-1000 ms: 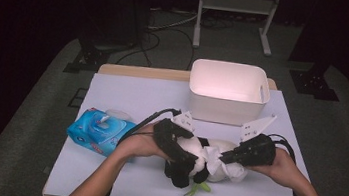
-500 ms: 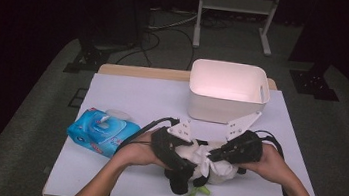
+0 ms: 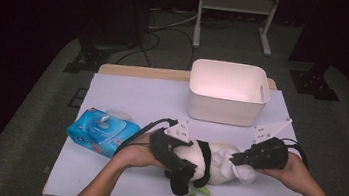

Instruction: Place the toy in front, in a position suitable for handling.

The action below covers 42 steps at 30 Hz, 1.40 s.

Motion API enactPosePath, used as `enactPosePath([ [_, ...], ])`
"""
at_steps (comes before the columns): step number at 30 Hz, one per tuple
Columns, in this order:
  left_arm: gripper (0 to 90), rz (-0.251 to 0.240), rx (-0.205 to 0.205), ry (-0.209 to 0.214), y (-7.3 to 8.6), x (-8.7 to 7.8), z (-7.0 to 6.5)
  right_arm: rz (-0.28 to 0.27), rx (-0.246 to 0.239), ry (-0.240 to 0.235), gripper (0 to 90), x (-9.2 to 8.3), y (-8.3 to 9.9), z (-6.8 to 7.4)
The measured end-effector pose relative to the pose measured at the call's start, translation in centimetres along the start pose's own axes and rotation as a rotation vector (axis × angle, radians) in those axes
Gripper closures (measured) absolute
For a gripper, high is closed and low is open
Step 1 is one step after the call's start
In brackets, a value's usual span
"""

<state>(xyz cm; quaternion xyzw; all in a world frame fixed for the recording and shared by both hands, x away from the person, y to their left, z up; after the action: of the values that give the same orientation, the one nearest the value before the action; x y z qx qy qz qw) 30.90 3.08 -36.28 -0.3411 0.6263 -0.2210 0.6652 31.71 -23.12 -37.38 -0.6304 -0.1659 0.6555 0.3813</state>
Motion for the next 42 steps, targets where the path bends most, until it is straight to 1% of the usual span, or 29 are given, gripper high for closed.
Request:
enactPosePath([
  [4,28.8,-0.011,-0.004,0.014,-0.3,-0.5,0.0,-0.003,0.024,-0.006,85.0,0.0,1.1,0.0],
  [7,25.4,-0.001,-0.009,-0.009,-0.3,-1.2,0.2,0.003,0.033,-0.016,85.1,0.1,1.7,0.1],
  [8,24.5,0.002,-0.023,-0.016,-0.1,-1.4,0.3,0.004,0.035,-0.020,85.1,0.2,1.8,0.1],
  [10,24.2,0.012,-0.032,-0.017,0.3,-1.6,0.4,-0.009,0.048,-0.025,85.1,0.2,2.1,0.1],
  [12,24.3,0.009,-0.041,-0.017,0.7,-1.7,0.4,-0.011,0.045,-0.030,85.1,0.3,2.1,0.1],
  [15,24.8,0.010,-0.045,-0.014,1.1,-1.5,0.4,-0.007,0.034,-0.027,85.1,0.2,1.7,0.3],
  [17,25.3,0.011,-0.040,-0.013,1.2,-1.2,0.3,0.003,0.012,-0.017,85.0,0.2,1.1,0.4],
  [18,25.5,0.004,-0.039,-0.007,1.2,-1.0,0.2,0.004,0.011,-0.021,85.0,0.3,0.8,0.5],
  [19,25.4,0.009,-0.031,-0.007,1.1,-1.0,0.2,0.001,0.002,-0.028,85.1,0.4,0.4,0.5],
  [21,25.4,0.010,-0.028,-0.004,1.0,-0.8,0.1,0.008,-0.016,-0.030,85.1,0.6,-0.1,0.5],
  [23,25.5,0.009,-0.021,0.006,0.9,-0.7,-0.1,-0.013,-0.024,-0.041,85.1,1.0,-1.0,0.6],
  [24,25.4,0.007,-0.022,0.007,0.9,-0.7,-0.2,-0.015,-0.032,-0.045,85.1,1.2,-1.4,0.6],
  [25,25.4,0.006,-0.024,0.008,1.0,-0.7,-0.2,-0.018,-0.045,-0.048,85.0,1.7,-2.0,0.6],
  [27,25.3,0.004,-0.026,0.008,1.0,-0.8,-0.2,-0.018,-0.053,-0.056,85.0,2.4,-2.7,0.4],
  [30,24.3,-0.019,-0.056,-0.006,1.3,-1.4,0.1,-0.019,-0.060,-0.059,85.1,3.0,-3.5,0.0],
  [31,23.2,-0.027,-0.065,-0.006,1.4,-1.6,0.3,-0.023,-0.056,-0.058,85.0,3.0,-3.6,-0.2],
  [33,22.2,-0.026,-0.074,-0.007,1.7,-1.9,0.4,-0.023,-0.042,-0.065,85.1,3.0,-3.5,-0.5],
  [34,19.6,-0.011,-0.086,-0.012,1.8,-2.0,0.5,-0.016,-0.042,-0.064,85.1,3.0,-3.4,-0.6],
  [35,18.9,-0.003,-0.088,-0.010,2.0,-2.1,0.6,-0.007,-0.042,-0.061,85.1,3.0,-3.2,-0.6],
  [36,18.4,-0.001,-0.095,-0.005,2.2,-2.1,0.6,-0.003,-0.042,-0.064,85.1,3.0,-3.1,-0.6],
  [38,17.6,0.019,-0.108,0.004,2.5,-1.7,0.6,0.002,-0.038,-0.068,85.1,2.9,-2.8,-0.5],
  [40,17.6,0.019,-0.105,0.008,2.5,-1.4,0.5,0.005,-0.031,-0.074,85.1,2.9,-2.6,-0.3],
  [41,18.4,0.019,-0.089,0.007,2.4,-1.2,0.5,0.010,-0.031,-0.073,85.1,3.0,-2.4,-0.3],
  [42,21.1,0.019,-0.076,-0.002,2.2,-1.1,0.5,0.014,-0.024,-0.076,85.1,2.9,-2.2,-0.1],
])
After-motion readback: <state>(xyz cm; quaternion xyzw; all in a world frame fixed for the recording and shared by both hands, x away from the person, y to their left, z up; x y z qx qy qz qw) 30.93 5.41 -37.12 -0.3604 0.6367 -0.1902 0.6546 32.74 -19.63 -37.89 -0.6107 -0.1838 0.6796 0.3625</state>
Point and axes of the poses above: each handheld gripper's, and its own axes: x roughly forward along the jaws, y roughly out of its underside, z roughly to its left, the point moved 3 cm from there along x, roughly forward along the jaws
